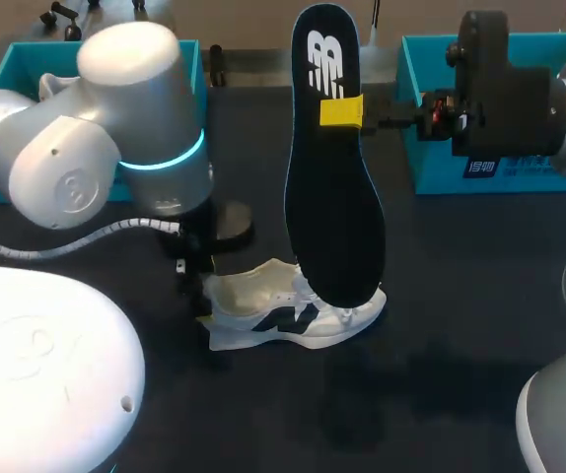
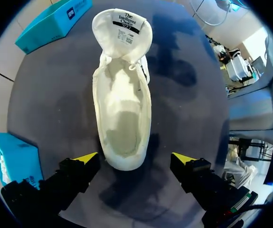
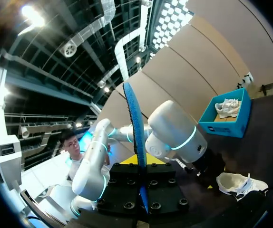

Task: Take the shoe out of the shoebox, open the shoe tongue, remove and reinsert the insole, then place the shoe into the shoebox

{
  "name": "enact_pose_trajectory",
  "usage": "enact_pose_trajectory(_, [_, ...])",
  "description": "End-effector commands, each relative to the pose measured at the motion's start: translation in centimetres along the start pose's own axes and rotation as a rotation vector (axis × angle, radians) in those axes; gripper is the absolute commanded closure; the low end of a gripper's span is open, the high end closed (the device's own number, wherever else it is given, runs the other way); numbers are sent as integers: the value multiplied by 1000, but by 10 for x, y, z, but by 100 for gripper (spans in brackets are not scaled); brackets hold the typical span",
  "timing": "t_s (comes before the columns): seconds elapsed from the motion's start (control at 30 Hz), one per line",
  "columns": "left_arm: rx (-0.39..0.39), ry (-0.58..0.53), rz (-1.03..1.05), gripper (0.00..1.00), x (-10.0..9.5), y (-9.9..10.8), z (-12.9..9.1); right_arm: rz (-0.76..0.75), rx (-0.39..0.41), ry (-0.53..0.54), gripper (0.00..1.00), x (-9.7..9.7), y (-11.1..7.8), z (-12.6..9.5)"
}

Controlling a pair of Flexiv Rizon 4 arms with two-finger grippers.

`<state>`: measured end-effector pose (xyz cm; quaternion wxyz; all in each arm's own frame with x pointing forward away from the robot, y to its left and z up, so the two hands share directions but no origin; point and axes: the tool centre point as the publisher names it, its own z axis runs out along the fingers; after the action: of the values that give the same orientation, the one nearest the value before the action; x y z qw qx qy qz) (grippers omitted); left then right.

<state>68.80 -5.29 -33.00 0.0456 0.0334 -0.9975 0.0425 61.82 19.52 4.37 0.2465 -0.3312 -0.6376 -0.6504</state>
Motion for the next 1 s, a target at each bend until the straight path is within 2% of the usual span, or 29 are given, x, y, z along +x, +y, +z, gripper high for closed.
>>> enact_pose_trajectory(0.03, [-46, -13, -7, 0, 2, -3, 1, 0, -5, -1, 100, 1, -1, 4])
enact_pose_trajectory(0.67, [-57, -55, -52, 0, 2, 0, 1, 0, -5, -1, 100, 1, -1, 4])
enact_pose_trajectory(1.0, [-18, -85, -41, 0, -10, -17, -21, 0, -5, -1, 100, 1, -1, 4])
